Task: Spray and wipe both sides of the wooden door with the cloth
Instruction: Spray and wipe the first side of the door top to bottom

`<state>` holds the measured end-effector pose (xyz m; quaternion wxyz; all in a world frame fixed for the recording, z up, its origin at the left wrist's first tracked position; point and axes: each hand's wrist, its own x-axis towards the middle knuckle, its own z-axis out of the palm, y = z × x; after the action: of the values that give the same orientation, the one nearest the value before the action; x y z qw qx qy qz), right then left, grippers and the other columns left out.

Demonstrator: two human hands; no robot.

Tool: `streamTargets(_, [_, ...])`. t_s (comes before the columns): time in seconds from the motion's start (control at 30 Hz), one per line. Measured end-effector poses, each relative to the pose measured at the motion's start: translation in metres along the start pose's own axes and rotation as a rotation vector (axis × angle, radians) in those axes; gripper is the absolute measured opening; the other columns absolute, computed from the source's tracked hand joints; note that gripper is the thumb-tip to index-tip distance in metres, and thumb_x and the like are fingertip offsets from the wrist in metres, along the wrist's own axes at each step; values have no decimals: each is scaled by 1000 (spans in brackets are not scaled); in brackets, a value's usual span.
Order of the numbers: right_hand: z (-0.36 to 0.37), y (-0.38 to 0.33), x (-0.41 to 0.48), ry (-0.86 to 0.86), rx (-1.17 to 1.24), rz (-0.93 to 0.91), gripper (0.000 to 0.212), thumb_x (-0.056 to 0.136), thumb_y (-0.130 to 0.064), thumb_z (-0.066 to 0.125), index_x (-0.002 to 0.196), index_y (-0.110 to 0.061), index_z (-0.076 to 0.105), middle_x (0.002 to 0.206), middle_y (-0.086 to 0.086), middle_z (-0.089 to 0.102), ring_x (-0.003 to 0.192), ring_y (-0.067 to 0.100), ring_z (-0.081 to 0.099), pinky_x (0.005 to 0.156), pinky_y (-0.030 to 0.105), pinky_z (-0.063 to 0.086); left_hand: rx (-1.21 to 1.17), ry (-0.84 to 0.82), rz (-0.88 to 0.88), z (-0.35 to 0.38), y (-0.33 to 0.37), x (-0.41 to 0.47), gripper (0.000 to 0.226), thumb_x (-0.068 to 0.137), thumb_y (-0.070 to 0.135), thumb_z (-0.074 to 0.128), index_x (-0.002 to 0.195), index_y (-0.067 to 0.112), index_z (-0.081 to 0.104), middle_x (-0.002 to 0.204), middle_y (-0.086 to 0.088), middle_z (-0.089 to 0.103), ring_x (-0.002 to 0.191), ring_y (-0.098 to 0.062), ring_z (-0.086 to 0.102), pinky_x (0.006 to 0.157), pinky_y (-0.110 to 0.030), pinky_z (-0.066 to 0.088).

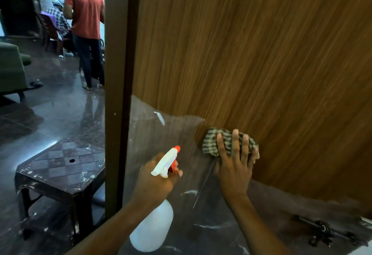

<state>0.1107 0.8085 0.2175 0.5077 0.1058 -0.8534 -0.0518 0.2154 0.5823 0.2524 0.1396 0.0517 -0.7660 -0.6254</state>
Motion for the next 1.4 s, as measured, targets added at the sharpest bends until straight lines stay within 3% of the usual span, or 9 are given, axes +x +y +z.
streamTargets(0.07, [-1, -31, 30, 37, 11, 60, 74, 87, -31, 58, 156, -30, 31, 164, 14, 20, 153, 38, 10, 118, 65, 10, -17, 3, -21, -5, 1, 3, 38, 74, 21, 76, 109, 16, 63, 95, 3, 69, 85, -21, 67, 80, -30, 58])
streamTargets(0.33, [27, -59, 10, -70, 16, -435, 88, 82, -11, 68, 158, -29, 26, 167, 6, 16, 155, 30, 5, 123, 56, 1, -44, 20, -49, -36, 3, 15, 24, 74, 19, 76, 93, 21, 62, 84, 5, 65, 80, -21, 65, 74, -20, 52])
streamTargets(0.43, [11, -42, 0, -90, 14, -334, 73, 90, -19, 51, 157, -33, 25, 168, 3, 11, 155, 29, 6, 122, 56, 7, -98, 10, -45, -48, 1, 19, 20, 75, 15, 75, 81, 28, 62, 81, 4, 67, 79, -23, 67, 64, -18, 51])
streamTargets(0.57, [8, -92, 46, 0, 24, -54, 80, 88, -25, 68, 157, -32, 27, 166, 9, 17, 154, 35, 9, 120, 61, 7, -95, 17, -20, -62, 1, 31, 22, 76, 15, 75, 92, 26, 65, 84, 2, 68, 79, -22, 66, 78, -33, 58])
streamTargets(0.87, [39, -148, 20, -148, 41, -312, 95, 78, -16, 75, 158, -29, 26, 167, 4, 16, 155, 29, 7, 121, 58, 11, 3, -48, 86, -112, -3, 68, 37, 76, 20, 74, 103, 37, 57, 94, 13, 66, 86, -15, 65, 84, -23, 54])
streamTargets(1.0, [29, -161, 27, -122, 69, -3, 87, 84, -17, 73, 157, -32, 28, 166, 8, 17, 154, 34, 10, 120, 61, 13, 48, -105, 89, -133, -4, 79, 30, 78, 16, 74, 83, 38, 54, 79, 10, 65, 77, -14, 65, 61, -7, 50])
streamTargets(1.1, [25, -217, 78, -38, 93, 229, 71, 95, -32, 52, 157, -30, 20, 165, 14, 12, 153, 40, 2, 118, 67, 6, 73, -139, 88, -146, -3, 88, 28, 78, 20, 74, 88, 37, 56, 81, 8, 66, 80, -14, 65, 65, -10, 50])
streamTargets(1.23, [46, -267, 92, -87, 92, 36, 79, 92, -45, 58, 159, -33, 17, 165, 10, 16, 154, 37, 1, 119, 65, 6, 82, -136, 93, -164, -10, 95, 26, 78, 20, 74, 85, 40, 58, 75, 10, 68, 74, -8, 66, 60, -10, 47])
streamTargets(1.4, [64, -236, -8, -295, 29, -162, 94, 80, -26, 74, 158, -35, 22, 167, 2, 11, 155, 30, -3, 118, 61, 19, 98, -182, 51, -176, -26, 95, 30, 78, 23, 74, 90, 45, 56, 80, 7, 67, 76, -17, 67, 68, -29, 56])
